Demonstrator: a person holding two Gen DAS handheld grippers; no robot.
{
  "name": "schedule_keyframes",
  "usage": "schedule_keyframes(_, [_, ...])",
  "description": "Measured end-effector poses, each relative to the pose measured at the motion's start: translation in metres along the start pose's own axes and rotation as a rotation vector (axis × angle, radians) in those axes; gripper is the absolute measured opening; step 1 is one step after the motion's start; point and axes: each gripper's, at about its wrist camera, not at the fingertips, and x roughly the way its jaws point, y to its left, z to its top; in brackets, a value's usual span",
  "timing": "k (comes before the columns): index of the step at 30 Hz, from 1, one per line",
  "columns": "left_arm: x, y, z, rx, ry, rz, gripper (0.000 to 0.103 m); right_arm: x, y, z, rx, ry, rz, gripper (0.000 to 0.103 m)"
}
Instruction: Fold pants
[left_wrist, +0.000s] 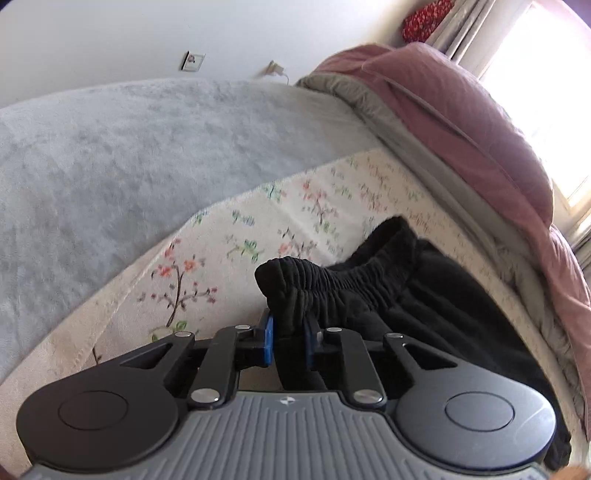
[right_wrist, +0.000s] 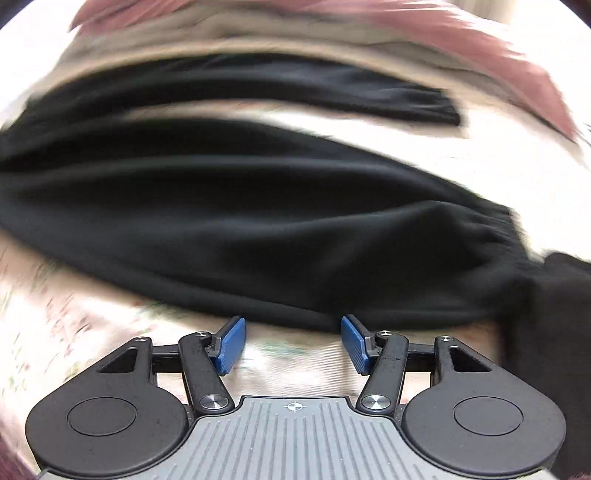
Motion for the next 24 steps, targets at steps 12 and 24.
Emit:
schedule_keyframes(12, [0.015,0.005,-0.004,-0.018,0.016,0.010,0.042,-0.005,-0.138,-0.037,0.929,-0.175,0.046,0.049])
schedule_keyframes(24, [-0.015,0.012,-0.002,-0.046,-0.002,-0.054,0.039,-0.060,-0.154,-0.039,0.865,-0.364,-0.012,0.003])
